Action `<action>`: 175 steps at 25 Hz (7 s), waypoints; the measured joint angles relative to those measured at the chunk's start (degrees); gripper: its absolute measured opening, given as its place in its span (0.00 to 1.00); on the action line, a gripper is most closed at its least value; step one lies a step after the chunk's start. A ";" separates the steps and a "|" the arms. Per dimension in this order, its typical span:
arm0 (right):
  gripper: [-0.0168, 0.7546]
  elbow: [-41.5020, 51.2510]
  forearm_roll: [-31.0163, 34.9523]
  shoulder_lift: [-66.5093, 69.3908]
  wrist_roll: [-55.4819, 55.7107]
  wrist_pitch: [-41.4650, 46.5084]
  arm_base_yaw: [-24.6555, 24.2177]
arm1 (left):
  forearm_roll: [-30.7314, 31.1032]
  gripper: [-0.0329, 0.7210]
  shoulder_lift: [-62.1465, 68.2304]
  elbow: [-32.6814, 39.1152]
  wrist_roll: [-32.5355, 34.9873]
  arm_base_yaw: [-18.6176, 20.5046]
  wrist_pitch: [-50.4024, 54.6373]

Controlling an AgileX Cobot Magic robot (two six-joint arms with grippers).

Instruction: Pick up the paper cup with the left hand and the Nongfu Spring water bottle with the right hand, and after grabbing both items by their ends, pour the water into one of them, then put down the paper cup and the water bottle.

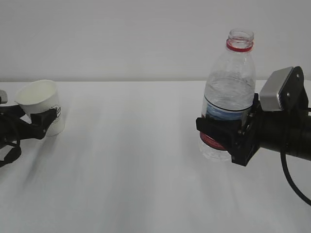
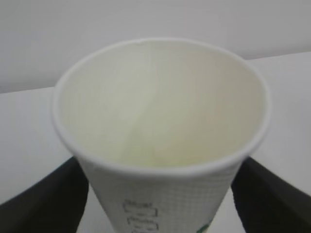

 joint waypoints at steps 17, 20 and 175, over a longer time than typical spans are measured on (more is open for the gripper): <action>0.64 0.00 -0.11 -0.07 0.32 0.00 0.00 | 0.31 0.96 3.11 -3.76 -1.32 -0.09 0.00; 0.64 0.00 -0.11 -0.07 0.32 0.00 0.00 | 0.45 0.96 4.03 -3.76 -1.41 -0.09 0.00; 0.64 0.00 -6.43 -0.13 4.27 1.19 0.00 | 29.05 0.80 -18.64 4.88 -10.15 -36.15 10.13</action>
